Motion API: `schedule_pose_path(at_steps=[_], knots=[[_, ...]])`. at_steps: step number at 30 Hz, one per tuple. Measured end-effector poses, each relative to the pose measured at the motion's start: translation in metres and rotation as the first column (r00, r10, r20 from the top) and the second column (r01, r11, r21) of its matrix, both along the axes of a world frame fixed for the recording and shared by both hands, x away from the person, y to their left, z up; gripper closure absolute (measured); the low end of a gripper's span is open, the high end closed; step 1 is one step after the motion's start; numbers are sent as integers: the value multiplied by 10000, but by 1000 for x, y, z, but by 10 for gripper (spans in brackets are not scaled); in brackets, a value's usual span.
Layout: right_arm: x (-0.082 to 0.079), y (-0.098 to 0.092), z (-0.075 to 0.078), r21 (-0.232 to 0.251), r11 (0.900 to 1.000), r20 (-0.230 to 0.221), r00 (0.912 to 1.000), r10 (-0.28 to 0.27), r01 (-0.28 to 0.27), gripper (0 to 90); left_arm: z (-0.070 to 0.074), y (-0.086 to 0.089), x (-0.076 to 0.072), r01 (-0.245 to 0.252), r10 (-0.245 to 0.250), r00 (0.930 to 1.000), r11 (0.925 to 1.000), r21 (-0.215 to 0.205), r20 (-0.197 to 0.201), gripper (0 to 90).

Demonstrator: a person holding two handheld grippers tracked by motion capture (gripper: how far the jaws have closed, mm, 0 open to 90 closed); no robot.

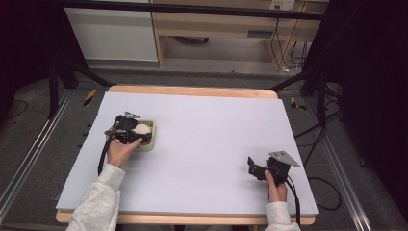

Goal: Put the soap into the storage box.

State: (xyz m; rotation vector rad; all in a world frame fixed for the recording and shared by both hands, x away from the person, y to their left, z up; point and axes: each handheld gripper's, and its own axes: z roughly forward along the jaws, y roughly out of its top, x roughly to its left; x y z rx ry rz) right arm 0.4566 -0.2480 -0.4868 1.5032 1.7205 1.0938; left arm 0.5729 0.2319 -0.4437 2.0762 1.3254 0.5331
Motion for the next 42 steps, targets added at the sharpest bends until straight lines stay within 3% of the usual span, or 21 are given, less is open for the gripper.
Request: schedule_pose_path(at_steps=[18,34,42], knots=[[0,0,0,-29,10000,22,10000,-34,34,27,-4,0,1,59,-59,10000,10000,-18,-19,239],[0,1,0,-42,10000,22,10000,-26,26,28,14,6,-10,-13,69,9965,9977,-679,828,214],[-1,0,0,-38,10000,57,10000,-59,59,28,24,3,-26,355,-260,9934,9958,-841,1115,190]])
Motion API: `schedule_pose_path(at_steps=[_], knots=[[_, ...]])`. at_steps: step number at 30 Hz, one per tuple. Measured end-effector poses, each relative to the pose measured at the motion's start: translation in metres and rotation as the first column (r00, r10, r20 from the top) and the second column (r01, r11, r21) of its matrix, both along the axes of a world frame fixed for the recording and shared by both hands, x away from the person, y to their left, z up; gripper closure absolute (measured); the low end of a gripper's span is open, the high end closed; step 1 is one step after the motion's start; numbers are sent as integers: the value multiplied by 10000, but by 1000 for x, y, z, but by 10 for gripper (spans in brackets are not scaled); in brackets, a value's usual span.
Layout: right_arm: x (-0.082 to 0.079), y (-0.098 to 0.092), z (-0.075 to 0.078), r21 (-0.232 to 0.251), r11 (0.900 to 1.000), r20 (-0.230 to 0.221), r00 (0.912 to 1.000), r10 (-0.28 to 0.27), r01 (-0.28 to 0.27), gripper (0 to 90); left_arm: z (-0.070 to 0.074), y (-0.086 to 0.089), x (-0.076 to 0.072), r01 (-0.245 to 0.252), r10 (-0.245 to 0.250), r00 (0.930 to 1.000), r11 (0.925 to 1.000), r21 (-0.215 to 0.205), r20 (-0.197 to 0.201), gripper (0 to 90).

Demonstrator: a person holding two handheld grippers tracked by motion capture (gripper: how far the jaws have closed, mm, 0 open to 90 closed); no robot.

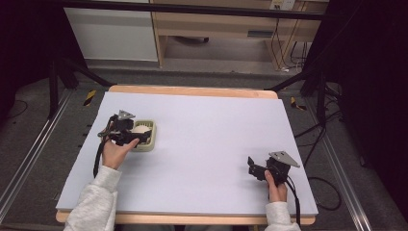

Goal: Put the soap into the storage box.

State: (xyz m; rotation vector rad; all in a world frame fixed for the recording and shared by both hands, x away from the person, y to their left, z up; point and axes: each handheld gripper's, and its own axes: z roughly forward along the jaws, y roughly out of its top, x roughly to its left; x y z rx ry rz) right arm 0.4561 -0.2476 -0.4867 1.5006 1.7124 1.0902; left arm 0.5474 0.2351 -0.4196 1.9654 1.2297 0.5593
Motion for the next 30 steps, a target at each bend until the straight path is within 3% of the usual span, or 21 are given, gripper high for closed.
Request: schedule_pose_path(at_steps=[9,30], knots=[[0,0,0,-26,10000,34,10000,-5,5,28,0,11,-22,-32,36,9995,9999,-132,298,172],[-1,0,0,-69,10000,47,10000,21,-21,27,-24,48,-76,-367,370,9992,9992,-176,181,167]])
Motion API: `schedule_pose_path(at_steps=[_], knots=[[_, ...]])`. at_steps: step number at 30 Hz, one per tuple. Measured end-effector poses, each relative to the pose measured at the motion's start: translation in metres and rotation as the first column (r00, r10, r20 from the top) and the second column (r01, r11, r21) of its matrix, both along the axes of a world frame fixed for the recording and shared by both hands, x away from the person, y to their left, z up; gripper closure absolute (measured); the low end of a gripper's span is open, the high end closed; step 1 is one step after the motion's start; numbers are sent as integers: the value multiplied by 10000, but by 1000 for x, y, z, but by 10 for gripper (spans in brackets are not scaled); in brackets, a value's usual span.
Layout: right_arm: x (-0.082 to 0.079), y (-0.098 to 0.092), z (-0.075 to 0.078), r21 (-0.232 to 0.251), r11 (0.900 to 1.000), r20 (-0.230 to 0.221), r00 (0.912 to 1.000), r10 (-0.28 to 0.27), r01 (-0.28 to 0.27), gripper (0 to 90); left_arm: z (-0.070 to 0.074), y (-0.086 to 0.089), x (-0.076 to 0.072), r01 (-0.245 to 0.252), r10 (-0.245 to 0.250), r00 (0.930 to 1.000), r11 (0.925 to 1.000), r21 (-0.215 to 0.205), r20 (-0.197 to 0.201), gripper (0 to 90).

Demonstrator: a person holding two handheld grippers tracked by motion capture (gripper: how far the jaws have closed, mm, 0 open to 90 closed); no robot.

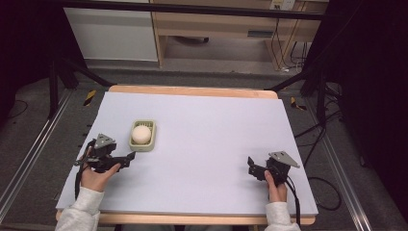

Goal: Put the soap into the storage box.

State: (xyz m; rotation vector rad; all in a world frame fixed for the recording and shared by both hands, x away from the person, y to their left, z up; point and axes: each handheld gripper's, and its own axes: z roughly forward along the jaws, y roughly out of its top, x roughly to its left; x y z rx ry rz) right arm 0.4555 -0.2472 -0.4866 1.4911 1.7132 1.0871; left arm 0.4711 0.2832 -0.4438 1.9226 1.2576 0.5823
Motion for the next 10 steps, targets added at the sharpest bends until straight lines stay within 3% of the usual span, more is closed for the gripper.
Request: schedule_pose_path(at_steps=[10], knots=[[0,0,0,5,10000,-19,10000,-9,9,27,-14,17,-17,-417,417,9991,9991,61,-85,172]])
